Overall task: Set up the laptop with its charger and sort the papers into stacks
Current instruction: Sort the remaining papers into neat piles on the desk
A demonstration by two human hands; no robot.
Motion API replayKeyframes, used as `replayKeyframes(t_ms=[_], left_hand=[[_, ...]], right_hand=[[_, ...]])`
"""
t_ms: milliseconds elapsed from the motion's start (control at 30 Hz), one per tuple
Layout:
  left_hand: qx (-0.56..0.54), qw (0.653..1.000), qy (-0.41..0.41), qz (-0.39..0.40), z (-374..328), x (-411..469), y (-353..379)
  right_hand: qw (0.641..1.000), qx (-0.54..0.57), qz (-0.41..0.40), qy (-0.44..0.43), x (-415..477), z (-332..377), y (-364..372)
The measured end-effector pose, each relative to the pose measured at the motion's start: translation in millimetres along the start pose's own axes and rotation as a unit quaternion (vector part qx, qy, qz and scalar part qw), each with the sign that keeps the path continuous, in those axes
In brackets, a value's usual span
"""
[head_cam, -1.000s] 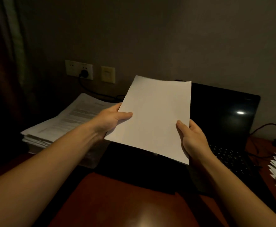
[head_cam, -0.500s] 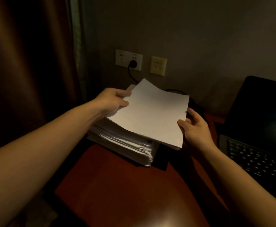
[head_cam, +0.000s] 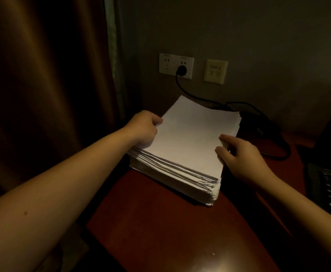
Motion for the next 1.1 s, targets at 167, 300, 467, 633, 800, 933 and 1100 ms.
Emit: replayKeyframes(t_ms=[167, 300, 467, 633, 800, 933, 1100], left_hand=[[0.186, 0.977, 0.098, 0.039, -18, -6, 10], [0.277, 0.947, 0.092, 0.136, -33, -21, 24], [0.372, 0.918, 0.001, 0.14, -52, -32, 50], [0.433, 0.891, -0.014, 0.137, -101, -44, 81], [0.441, 0.868, 0.178, 0.143, -203, -82, 150], [0.427, 0.841, 0.294, 0.155, -284, -126, 221], [0.41, 0.828, 0.347, 0.164, -377, -187, 315]], right_hand=[[0.975, -0.223, 0.012, -0.014, 2, -7, 7], [0.977, -0.194, 0.094, -0.003, 3, -17, 20], [0.96, -0.227, 0.162, 0.014, 3, -23, 5], [0.941, -0.305, 0.134, 0.057, -28, -56, -45], [0.928, -0.347, 0.09, 0.104, -69, -116, -116], [0.923, -0.353, 0.023, 0.149, -124, -170, -180], [0.902, -0.36, 0.022, 0.235, -217, -256, -260]])
Point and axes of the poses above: each hand's wrist, its own x-axis towards the middle knuckle, its own y-axis out of the palm, z = x × y, the point moved 7 cm from there along x, towards the middle knuckle, and after that the axes turned 2 degrees about -x, right-handed, at the moved point
